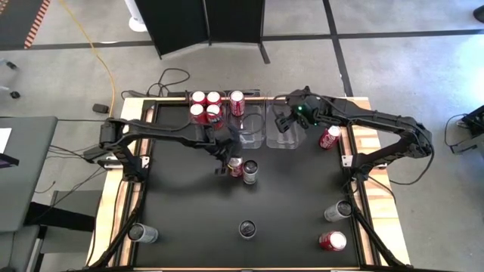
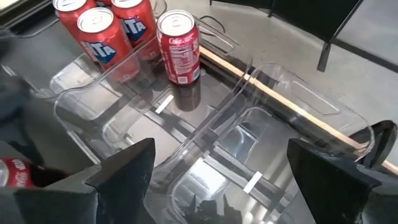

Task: Sort soda cans
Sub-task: Put the middle left red and white soda can into the middle transparent bin, then put the top red and white soda can into the middle transparent bin

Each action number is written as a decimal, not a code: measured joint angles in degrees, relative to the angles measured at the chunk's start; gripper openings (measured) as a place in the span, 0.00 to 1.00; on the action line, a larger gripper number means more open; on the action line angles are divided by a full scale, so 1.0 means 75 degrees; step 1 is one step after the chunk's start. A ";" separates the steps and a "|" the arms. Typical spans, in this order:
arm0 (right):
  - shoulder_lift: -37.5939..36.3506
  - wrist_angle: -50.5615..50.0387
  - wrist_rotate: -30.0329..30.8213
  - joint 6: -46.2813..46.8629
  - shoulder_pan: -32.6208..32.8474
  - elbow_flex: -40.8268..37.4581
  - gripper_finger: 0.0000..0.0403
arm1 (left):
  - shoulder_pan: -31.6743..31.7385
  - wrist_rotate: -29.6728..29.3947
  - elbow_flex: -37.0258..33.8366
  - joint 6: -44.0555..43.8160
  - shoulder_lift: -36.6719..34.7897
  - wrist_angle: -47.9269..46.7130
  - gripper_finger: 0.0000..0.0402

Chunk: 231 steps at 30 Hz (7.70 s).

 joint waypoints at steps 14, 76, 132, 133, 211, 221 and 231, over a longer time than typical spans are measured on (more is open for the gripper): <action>0.0000 -0.0148 0.0006 0.0314 0.0198 0.0000 0.94 | 0.0033 -0.0085 -0.0013 -0.0370 -0.0238 0.0182 0.73; -0.0032 -0.2101 -0.0175 0.2301 0.0370 0.0003 0.94 | 0.3434 -0.1062 0.5979 0.1483 0.4024 -0.0927 0.89; -0.0982 -0.4797 -0.0347 0.5092 -0.2662 -0.1848 0.94 | 0.2739 -0.2084 0.6397 -0.0373 0.1672 -0.2707 0.90; -0.0977 -0.4780 -0.0349 0.5091 -0.2738 -0.1850 0.94 | 0.2707 -0.2084 0.6368 -0.0402 0.1675 -0.2777 0.90; 0.6697 -0.0940 -0.1370 -0.1562 -0.0090 0.5239 0.75 | 0.1348 -0.3269 0.1115 -0.5250 -0.3349 -0.5262 0.90; 0.6755 -0.0246 -0.1400 -0.1902 -0.0443 0.5246 0.84 | 0.1348 -0.3264 0.1112 -0.5523 -0.3343 -0.5135 0.90; 0.6738 0.0127 -0.2188 -0.1852 -0.0621 0.5257 0.92 | 0.1267 -0.3209 0.1112 -0.6030 -0.3343 -0.5178 0.90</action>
